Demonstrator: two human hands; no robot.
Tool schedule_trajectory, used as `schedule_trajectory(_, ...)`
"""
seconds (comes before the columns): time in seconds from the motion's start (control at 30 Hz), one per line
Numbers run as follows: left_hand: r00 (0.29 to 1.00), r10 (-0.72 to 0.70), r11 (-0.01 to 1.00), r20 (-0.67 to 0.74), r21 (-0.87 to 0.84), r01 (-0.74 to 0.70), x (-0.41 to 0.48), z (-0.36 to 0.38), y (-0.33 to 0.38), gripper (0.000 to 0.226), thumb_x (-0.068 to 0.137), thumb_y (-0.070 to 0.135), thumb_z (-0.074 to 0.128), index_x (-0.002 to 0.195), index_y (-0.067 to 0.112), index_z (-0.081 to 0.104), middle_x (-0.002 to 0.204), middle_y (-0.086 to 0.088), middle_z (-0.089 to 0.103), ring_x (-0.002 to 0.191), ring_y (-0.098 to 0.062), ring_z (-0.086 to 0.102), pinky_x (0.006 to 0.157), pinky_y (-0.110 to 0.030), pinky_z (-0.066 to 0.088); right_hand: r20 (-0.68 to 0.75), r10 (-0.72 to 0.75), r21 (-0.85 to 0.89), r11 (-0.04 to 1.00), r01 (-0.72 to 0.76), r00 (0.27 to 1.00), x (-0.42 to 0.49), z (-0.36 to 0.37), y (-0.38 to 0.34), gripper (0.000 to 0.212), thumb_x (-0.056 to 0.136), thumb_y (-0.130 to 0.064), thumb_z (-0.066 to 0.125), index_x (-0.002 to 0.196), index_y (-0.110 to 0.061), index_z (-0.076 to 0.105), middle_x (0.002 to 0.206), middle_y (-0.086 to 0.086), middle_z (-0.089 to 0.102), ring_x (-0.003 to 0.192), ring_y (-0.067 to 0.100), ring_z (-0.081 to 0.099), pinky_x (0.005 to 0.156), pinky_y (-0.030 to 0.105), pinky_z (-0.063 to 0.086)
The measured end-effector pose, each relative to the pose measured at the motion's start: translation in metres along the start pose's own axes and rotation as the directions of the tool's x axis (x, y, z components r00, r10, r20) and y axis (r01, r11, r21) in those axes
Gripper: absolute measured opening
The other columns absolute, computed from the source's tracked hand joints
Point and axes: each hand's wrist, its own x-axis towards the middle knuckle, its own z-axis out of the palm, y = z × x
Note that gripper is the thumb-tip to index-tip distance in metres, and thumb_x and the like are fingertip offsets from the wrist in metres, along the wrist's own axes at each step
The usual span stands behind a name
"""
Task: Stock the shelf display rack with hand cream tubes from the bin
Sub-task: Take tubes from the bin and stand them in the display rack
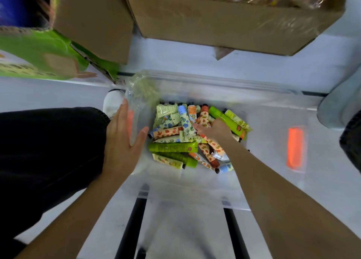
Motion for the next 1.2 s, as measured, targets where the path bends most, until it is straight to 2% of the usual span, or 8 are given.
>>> schedule_trajectory(0.13, 1.000, -0.010, 1.000, -0.006, 0.005, 0.010, 0.000, 0.000, 0.000, 0.071, 0.090, 0.039, 0.046, 0.149, 0.009, 0.020, 0.148, -0.018, 0.037, 0.131, -0.034, 0.037, 0.107, -0.046, 0.031, 0.055, 0.054, 0.086, 0.995, -0.059, 0.997, -0.005, 0.004, 0.003, 0.061, 0.074, -0.070, 0.059, 0.062, -0.013, 0.043, 0.057, 0.003, 0.042, 0.051, 0.014, 0.039, 0.052, 0.028, 0.037)
schedule_trajectory(0.23, 1.000, -0.013, 1.000, -0.009, 0.000, 0.013, -0.001, -0.001, 0.000, 0.073, 0.089, 0.046, 0.042, 0.149, 0.009, 0.021, 0.147, -0.017, 0.038, 0.130, -0.034, 0.038, 0.107, -0.047, 0.032, 0.130, 0.063, 0.231, 0.969, -0.092, 0.990, -0.004, 0.012, 0.015, 0.059, 0.077, -0.057, 0.066, 0.100, -0.002, 0.065, 0.088, 0.013, 0.068, 0.070, 0.020, 0.055, 0.073, 0.035, 0.052)
schedule_trajectory(0.4, 1.000, -0.013, 1.000, -0.013, -0.003, 0.013, -0.001, 0.000, 0.000, 0.074, 0.088, 0.047, 0.041, 0.149, 0.011, 0.020, 0.146, -0.017, 0.039, 0.130, -0.033, 0.038, 0.107, -0.049, 0.034, 0.248, 0.000, 0.378, 0.921, -0.097, 0.969, -0.013, 0.019, 0.022, 0.035, 0.083, -0.041, 0.067, 0.096, -0.009, 0.061, 0.078, 0.004, 0.058, 0.067, 0.017, 0.052, 0.057, 0.025, 0.040)
schedule_trajectory(0.53, 0.999, -0.024, 1.000, -0.020, -0.018, 0.024, -0.001, 0.001, -0.002, 0.074, 0.088, 0.048, 0.042, 0.150, 0.014, 0.019, 0.144, -0.015, 0.041, 0.129, -0.028, 0.038, 0.106, -0.049, 0.034, 0.264, -0.019, 0.431, 0.897, -0.101, 0.964, -0.014, 0.018, 0.023, 0.040, 0.082, -0.039, 0.068, 0.106, -0.008, 0.063, 0.097, 0.009, 0.064, 0.086, 0.024, 0.056, 0.066, 0.028, 0.042)
schedule_trajectory(0.67, 0.999, -0.028, 0.999, -0.024, -0.026, 0.027, -0.002, 0.002, -0.004, 0.073, 0.089, 0.047, 0.044, 0.150, 0.015, 0.018, 0.144, -0.012, 0.041, 0.129, -0.024, 0.036, 0.107, -0.044, 0.032, 0.331, -0.074, 0.476, 0.874, -0.099, 0.941, -0.014, 0.016, 0.025, 0.045, 0.076, -0.033, 0.075, 0.111, -0.009, 0.062, 0.100, 0.004, 0.066, 0.101, 0.026, 0.059, 0.091, 0.039, 0.041)
schedule_trajectory(0.83, 0.999, -0.039, 0.999, -0.020, -0.026, 0.039, -0.001, 0.003, -0.005, 0.076, 0.087, 0.050, 0.042, 0.150, 0.016, 0.018, 0.145, -0.012, 0.041, 0.131, -0.027, 0.036, 0.107, -0.041, 0.031, 0.360, -0.129, 0.461, 0.885, -0.056, 0.924, -0.016, 0.021, 0.026, 0.093, 0.049, -0.040, 0.089, 0.130, -0.016, 0.050, 0.130, 0.007, 0.057, 0.124, 0.032, 0.049, 0.110, 0.053, 0.029)
schedule_trajectory(1.0, 0.999, -0.033, 0.999, -0.024, -0.020, 0.032, 0.000, 0.003, -0.006, 0.077, 0.086, 0.050, 0.042, 0.150, 0.014, 0.019, 0.141, -0.013, 0.044, 0.128, -0.027, 0.039, 0.105, -0.040, 0.031, 0.366, -0.137, 0.387, 0.922, -0.016, 0.920, -0.024, 0.024, 0.021, 0.102, 0.058, -0.042, 0.086, 0.143, -0.018, 0.035, 0.145, 0.008, 0.043, 0.132, 0.031, 0.040, 0.110, 0.047, 0.025)
schedule_trajectory(1.2, 0.999, -0.027, 0.999, -0.022, -0.038, 0.026, -0.001, 0.002, -0.005, 0.077, 0.085, 0.049, 0.041, 0.150, 0.014, 0.019, 0.138, -0.014, 0.046, 0.125, -0.025, 0.039, 0.104, -0.037, 0.031, 0.341, -0.154, 0.324, 0.945, 0.038, 0.927, -0.031, 0.025, 0.021, 0.095, 0.058, -0.059, 0.079, 0.137, -0.022, 0.043, 0.128, 0.001, 0.057, 0.114, 0.026, 0.056, 0.099, 0.036, 0.040)
